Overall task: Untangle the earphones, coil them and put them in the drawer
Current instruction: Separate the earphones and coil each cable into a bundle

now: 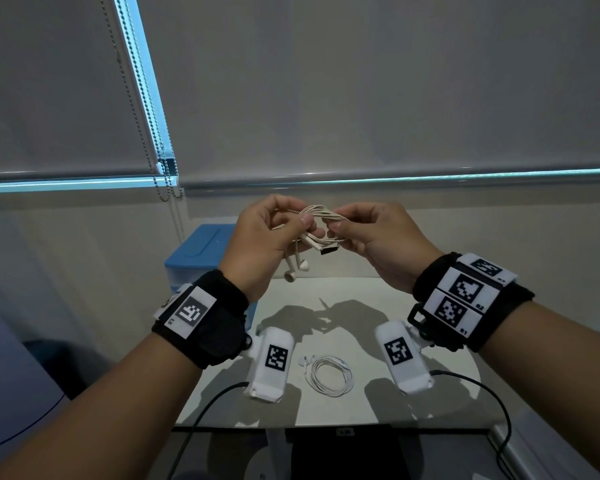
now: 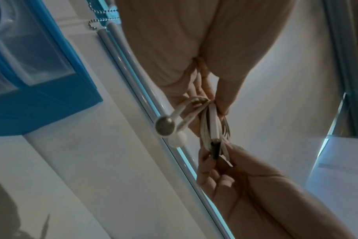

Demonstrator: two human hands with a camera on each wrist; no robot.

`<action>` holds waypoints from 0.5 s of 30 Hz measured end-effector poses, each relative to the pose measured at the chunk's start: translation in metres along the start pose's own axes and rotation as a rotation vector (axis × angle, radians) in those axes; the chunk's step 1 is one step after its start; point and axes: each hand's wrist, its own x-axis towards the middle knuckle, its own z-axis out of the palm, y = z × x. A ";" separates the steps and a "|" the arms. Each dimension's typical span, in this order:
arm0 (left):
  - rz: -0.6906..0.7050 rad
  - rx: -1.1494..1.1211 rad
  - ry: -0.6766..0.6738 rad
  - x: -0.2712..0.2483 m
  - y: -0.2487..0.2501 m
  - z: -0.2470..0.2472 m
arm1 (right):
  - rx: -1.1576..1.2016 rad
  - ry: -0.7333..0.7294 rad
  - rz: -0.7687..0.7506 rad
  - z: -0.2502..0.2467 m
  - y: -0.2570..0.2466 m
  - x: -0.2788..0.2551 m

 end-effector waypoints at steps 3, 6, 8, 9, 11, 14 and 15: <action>-0.018 -0.071 0.043 0.000 -0.002 0.002 | 0.032 -0.002 0.037 0.001 0.001 -0.001; -0.041 -0.116 0.076 0.002 -0.005 0.004 | 0.049 0.002 0.052 0.004 0.002 -0.003; -0.057 -0.140 0.084 0.002 -0.006 0.005 | 0.072 0.016 0.061 0.005 0.003 -0.003; -0.063 -0.145 0.089 0.002 -0.007 0.005 | 0.085 0.026 0.067 0.006 0.004 -0.003; -0.072 -0.137 0.103 0.002 -0.009 0.007 | 0.119 0.037 0.086 0.006 0.005 -0.003; -0.070 -0.129 0.119 0.001 -0.012 0.011 | 0.231 0.048 0.119 0.009 0.008 -0.004; -0.063 -0.119 0.122 0.000 -0.013 0.013 | 0.281 0.061 0.121 0.010 0.009 -0.005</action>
